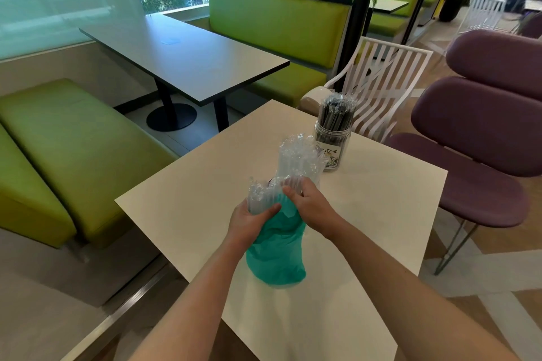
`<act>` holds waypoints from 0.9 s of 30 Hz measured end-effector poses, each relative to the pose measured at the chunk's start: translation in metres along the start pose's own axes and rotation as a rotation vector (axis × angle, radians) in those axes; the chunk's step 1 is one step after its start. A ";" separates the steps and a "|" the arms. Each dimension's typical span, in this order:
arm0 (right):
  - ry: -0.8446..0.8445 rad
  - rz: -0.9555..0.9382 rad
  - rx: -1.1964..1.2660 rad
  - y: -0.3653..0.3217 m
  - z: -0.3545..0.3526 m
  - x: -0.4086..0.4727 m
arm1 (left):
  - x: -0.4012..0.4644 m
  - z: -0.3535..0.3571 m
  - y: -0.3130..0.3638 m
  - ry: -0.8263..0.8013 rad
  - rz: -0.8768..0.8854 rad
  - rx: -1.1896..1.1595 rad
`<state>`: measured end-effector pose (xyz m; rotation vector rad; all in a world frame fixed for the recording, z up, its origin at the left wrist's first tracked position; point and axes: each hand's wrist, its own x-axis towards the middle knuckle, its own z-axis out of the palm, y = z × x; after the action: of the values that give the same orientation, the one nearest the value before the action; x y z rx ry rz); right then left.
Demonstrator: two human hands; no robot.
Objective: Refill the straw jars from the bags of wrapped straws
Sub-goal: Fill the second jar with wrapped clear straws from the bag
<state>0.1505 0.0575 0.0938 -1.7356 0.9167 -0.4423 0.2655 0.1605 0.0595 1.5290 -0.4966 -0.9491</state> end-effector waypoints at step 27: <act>0.417 -0.196 -0.324 -0.056 -0.049 0.031 | 0.015 -0.011 -0.008 0.183 0.014 0.165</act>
<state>0.1566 0.0100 0.1583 -2.0822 1.1654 -0.8446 0.2809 0.1573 0.0472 1.7405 -0.4627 -0.7631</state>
